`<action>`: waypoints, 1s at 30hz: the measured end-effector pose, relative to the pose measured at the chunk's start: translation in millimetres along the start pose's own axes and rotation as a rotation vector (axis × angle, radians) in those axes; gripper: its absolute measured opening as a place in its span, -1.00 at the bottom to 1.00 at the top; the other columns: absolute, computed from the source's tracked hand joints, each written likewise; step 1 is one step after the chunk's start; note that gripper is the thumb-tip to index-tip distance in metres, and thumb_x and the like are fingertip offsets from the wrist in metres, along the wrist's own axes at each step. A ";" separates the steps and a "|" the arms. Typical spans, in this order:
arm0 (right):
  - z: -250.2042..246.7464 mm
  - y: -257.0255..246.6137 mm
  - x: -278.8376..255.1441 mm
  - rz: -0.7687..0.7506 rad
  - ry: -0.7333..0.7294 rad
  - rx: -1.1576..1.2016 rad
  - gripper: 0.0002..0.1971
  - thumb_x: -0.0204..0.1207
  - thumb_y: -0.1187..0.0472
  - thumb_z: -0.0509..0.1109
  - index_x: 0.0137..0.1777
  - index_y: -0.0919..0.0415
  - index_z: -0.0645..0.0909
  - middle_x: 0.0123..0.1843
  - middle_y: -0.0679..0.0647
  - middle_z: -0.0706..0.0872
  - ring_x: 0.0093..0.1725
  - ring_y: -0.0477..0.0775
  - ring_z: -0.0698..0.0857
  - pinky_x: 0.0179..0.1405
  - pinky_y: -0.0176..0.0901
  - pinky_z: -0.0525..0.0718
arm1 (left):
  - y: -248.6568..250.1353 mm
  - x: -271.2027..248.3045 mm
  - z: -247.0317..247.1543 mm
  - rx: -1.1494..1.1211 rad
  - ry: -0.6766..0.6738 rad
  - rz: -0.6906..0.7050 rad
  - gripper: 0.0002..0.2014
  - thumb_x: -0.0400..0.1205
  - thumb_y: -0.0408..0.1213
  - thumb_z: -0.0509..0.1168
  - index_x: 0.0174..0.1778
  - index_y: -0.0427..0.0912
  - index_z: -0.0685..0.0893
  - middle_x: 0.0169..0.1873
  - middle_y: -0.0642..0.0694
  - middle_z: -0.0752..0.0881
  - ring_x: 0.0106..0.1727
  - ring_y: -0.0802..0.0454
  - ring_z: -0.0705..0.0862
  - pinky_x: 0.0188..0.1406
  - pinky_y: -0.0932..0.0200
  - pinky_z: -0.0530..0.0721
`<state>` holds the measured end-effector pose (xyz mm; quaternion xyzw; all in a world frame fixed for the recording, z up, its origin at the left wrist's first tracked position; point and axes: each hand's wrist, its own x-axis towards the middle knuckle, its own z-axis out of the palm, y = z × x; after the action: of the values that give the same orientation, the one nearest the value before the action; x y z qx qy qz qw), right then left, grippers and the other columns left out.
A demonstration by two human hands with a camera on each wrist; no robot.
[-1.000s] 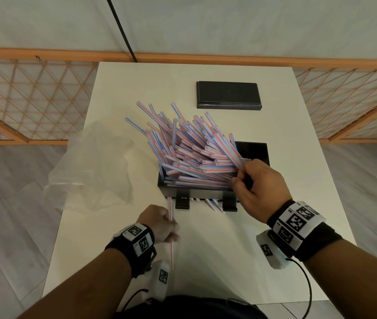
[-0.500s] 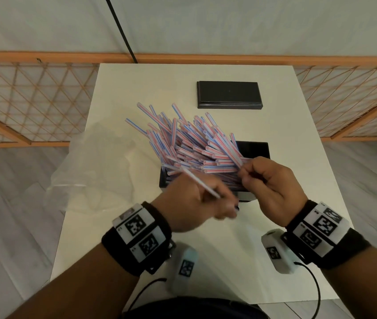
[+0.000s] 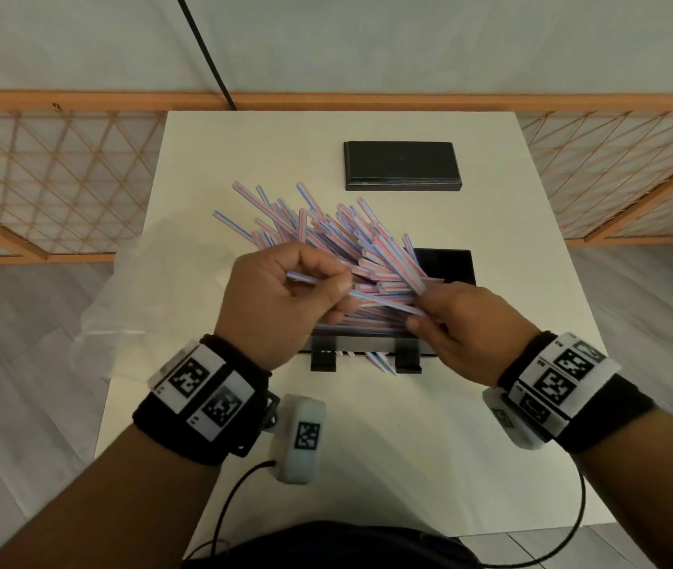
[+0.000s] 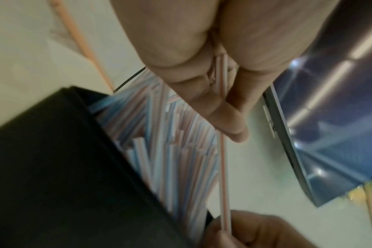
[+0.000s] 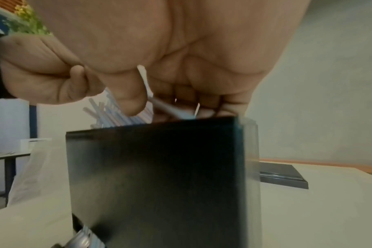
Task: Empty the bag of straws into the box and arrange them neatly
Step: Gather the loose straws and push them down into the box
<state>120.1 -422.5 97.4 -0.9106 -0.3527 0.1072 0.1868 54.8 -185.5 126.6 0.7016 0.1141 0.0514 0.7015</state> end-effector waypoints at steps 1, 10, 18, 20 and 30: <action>3.6 0.3 -0.3 0.010 0.009 -0.014 -0.62 0.56 -0.15 0.15 -0.21 0.14 0.56 -0.34 -0.13 0.49 -0.26 0.16 0.59 -0.30 -0.13 0.41 | -4.8 -0.6 -1.1 0.088 -0.030 -0.005 -0.88 0.62 -0.55 0.50 -0.16 -0.27 0.80 -0.38 -0.12 0.87 -0.31 -0.04 0.91 -0.31 0.13 0.86; 23.3 -5.0 8.2 0.123 -0.139 -0.166 -0.29 0.36 -0.53 -0.04 0.01 0.03 0.63 -0.14 0.03 0.75 -0.05 0.20 0.74 -0.12 -0.03 0.71 | -16.3 2.4 -17.2 0.747 0.125 0.612 -0.79 0.51 -0.23 0.60 -0.05 -0.28 0.83 -0.12 -0.14 0.83 -0.18 0.18 0.59 0.04 0.55 0.49; 24.6 -17.3 22.6 0.095 -0.140 -0.162 -0.22 0.34 -0.59 -0.10 0.15 0.04 0.51 -0.04 0.02 0.74 -0.02 0.17 0.73 -0.11 -0.06 0.70 | -17.8 -1.7 -22.7 0.430 0.434 0.401 -0.53 0.62 -0.02 0.35 0.37 -0.23 0.61 0.24 -0.06 0.57 0.18 0.02 0.61 0.16 0.24 0.57; 19.0 -19.0 25.1 0.057 -0.134 -0.133 -0.28 0.40 -0.57 -0.07 0.10 0.03 0.52 -0.12 0.00 0.71 -0.09 0.17 0.71 -0.14 -0.04 0.70 | -25.4 0.0 -19.3 0.399 0.429 0.329 -0.35 0.62 0.02 0.34 0.55 -0.30 0.49 0.40 -0.07 0.53 0.43 0.02 0.53 0.43 0.15 0.51; 8.2 -12.3 29.3 0.061 -0.157 0.024 -0.54 0.53 -0.28 0.11 -0.22 0.10 0.58 -0.37 -0.04 0.62 -0.34 0.10 0.61 -0.27 0.04 0.67 | -44.5 4.4 -0.9 0.254 0.486 0.128 0.00 0.55 0.25 0.34 0.78 -0.28 0.17 0.74 -0.14 0.30 0.74 -0.01 0.33 0.74 0.05 0.32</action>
<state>131.3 -391.9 93.2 -0.9075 -0.3368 0.1882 0.1659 54.9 -184.1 81.9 0.7568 0.2398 0.2476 0.5554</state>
